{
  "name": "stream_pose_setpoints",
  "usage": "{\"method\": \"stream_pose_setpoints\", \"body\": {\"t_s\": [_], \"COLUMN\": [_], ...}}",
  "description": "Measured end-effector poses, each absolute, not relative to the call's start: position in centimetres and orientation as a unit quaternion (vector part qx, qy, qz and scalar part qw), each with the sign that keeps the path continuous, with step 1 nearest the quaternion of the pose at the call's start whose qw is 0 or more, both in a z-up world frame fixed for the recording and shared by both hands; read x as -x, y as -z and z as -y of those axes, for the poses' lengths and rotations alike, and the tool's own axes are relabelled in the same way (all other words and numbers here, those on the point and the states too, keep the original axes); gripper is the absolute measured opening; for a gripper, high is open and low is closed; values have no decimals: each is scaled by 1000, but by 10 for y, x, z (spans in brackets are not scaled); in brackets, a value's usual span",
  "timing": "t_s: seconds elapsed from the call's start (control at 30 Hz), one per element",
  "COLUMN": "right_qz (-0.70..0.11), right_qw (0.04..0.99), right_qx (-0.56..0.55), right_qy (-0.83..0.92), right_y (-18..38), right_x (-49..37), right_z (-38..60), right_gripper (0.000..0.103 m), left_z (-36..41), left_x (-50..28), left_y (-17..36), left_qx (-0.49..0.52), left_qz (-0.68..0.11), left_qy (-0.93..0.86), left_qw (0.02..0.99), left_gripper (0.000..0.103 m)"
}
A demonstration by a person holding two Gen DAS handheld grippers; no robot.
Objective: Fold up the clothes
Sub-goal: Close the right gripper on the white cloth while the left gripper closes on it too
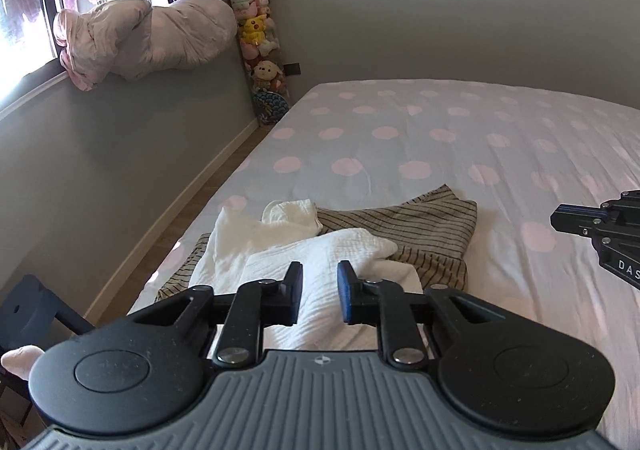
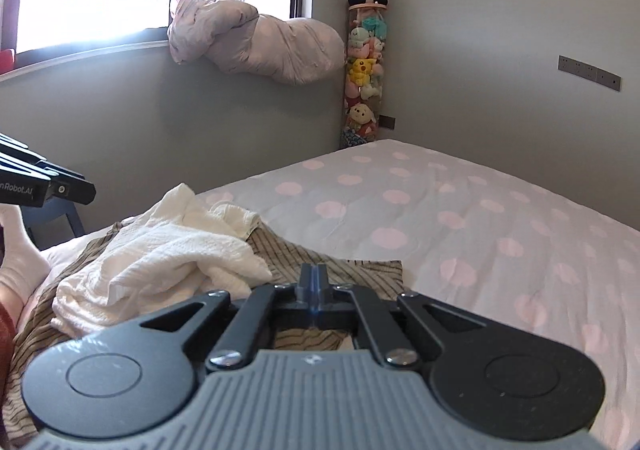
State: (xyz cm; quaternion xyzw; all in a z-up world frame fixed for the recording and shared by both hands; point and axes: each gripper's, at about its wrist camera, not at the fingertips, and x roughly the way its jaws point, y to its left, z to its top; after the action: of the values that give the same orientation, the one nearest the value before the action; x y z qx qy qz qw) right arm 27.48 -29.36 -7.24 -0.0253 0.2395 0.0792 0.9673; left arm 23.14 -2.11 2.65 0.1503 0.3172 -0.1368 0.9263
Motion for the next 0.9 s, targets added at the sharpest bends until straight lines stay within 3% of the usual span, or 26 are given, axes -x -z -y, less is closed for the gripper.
{"method": "stream_pose_setpoints", "body": {"t_s": [0.07,0.17,0.2,0.37,0.57,0.77,0.83,0.87,0.9], "right_qz": [-243,-251,-254,-278,-303,-313,-311,-313,-316], "right_qw": [966,962,960,950,939,933,934,934,933], "right_qx": [23,21,20,8,-7,-21,-18,-18,-19], "right_qy": [-86,-106,-112,-139,-161,-176,-176,-175,-174], "right_y": [75,86,91,116,159,193,200,202,204], "right_x": [-266,-256,-255,-280,-328,-373,-382,-386,-390], "right_z": [294,288,285,267,247,231,226,225,225], "right_gripper": [11,61,65,67,68,67,62,49,25], "left_z": [23,24,23,19,7,-7,-8,-9,-9], "left_x": [-225,-219,-219,-232,-270,-295,-300,-304,-307], "left_y": [-19,-3,3,43,86,95,93,91,88], "left_qx": [-159,-176,-181,-193,-196,-155,-146,-142,-135], "left_qz": [-321,-326,-330,-348,-365,-355,-350,-351,-355], "left_qy": [138,141,143,150,131,127,125,123,122], "left_qw": [924,918,915,905,901,913,917,917,917], "left_gripper": [43,50,51,59,60,60,54,40,33]}}
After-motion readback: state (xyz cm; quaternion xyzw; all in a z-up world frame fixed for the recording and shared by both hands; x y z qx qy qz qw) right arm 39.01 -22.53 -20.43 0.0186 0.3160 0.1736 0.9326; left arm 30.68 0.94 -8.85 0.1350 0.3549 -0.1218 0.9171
